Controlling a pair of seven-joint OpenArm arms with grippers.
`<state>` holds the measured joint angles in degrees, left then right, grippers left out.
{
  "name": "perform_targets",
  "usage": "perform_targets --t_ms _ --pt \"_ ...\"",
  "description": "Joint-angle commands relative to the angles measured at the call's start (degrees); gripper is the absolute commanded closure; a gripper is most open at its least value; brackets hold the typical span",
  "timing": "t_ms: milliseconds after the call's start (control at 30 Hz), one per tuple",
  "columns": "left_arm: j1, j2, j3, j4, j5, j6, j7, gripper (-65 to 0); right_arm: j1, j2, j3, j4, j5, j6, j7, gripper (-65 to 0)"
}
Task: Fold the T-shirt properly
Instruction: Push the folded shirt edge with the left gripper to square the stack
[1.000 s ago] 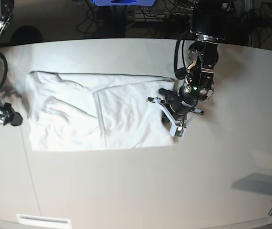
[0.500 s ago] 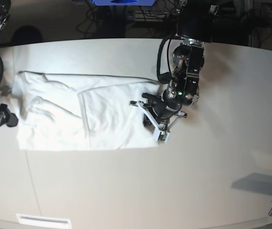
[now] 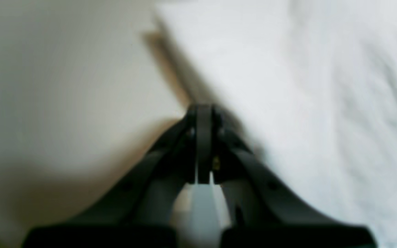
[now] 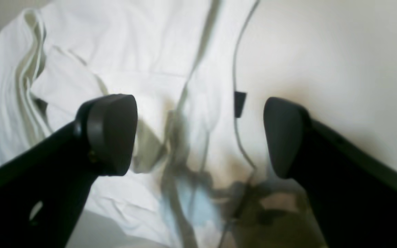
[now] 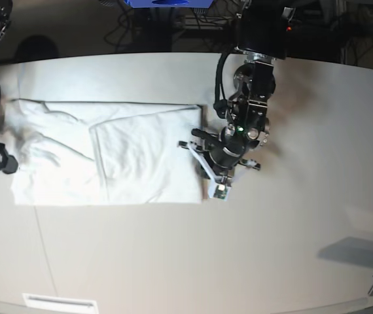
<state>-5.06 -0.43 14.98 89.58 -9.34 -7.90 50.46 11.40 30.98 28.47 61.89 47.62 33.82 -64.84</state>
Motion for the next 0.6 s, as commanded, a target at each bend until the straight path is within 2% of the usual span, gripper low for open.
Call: perform_targets --t_ms 0,167,300,567 --pt "-1.1 -0.7 -1.0 2.1 -0.5 -0.2 0.7 0.0 1.3 1.5 0.4 -0.3 0.8 0.2 1.1 -55.6" --pt "-0.6 -3.7 -2.4 7.3 -0.6 -0.3 2.2 0.0 4.6 3.0 0.2 -9.6 1.3 0.7 1.4 -55.7" --pt "1.7 -6.1 -2.5 8.7 -0.5 -0.3 2.2 0.0 5.7 3.0 0.2 -13.1 1.0 6.0 1.5 -55.7" --pt "3.9 -7.2 -2.5 7.7 -0.6 -0.3 2.0 0.0 5.7 2.6 0.2 -15.4 1.3 6.2 1.1 -55.6"
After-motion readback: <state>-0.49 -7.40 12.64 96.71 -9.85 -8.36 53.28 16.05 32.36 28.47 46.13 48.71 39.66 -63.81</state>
